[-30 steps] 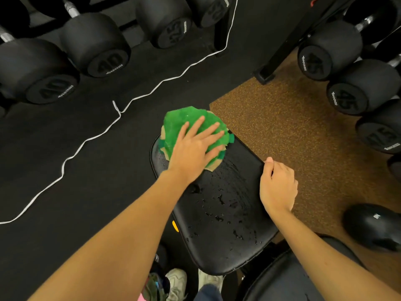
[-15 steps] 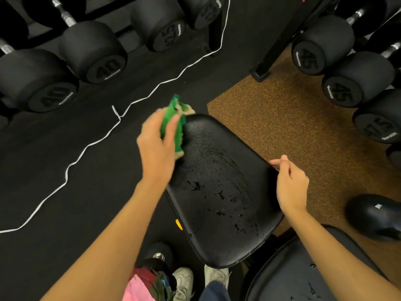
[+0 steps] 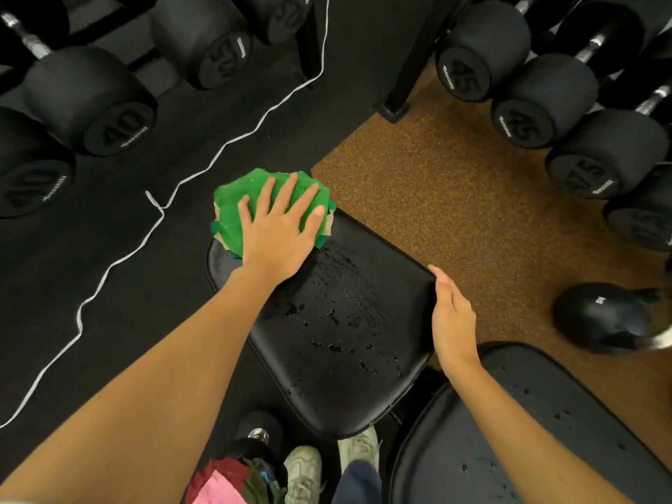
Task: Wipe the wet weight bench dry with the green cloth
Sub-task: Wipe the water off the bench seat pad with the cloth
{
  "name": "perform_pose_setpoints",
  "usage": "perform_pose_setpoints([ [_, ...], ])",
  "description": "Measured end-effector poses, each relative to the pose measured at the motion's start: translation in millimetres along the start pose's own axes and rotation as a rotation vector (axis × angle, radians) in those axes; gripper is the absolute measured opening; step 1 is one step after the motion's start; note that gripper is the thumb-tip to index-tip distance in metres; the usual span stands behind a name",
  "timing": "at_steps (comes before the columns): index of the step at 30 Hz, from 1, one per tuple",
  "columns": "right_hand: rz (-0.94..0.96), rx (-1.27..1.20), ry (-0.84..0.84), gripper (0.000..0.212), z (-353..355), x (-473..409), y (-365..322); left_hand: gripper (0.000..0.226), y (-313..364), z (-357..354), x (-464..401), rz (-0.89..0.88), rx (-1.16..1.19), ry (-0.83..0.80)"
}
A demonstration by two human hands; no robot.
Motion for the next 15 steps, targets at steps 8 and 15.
perform_pose_setpoints([
  [8, -0.061, -0.105, -0.042, 0.04, 2.4, -4.0, 1.6, 0.049, 52.5, -20.9, 46.1, -0.279, -0.001, -0.01],
  [15, -0.078, -0.223, -0.054, 0.04, 8.7, -3.5, -0.5, 0.047, 102.2, -38.9, 89.2, -0.423, 0.039, -0.066],
])
Point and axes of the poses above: each hand's wrist, its own x-axis away from the middle knuckle, its own z-axis out of the back of the hand, y = z × x, the point moved 6 cm from there along -x, towards the middle knuckle, and after that the axes turned 11 degrees about z, right-handed, at the moved point
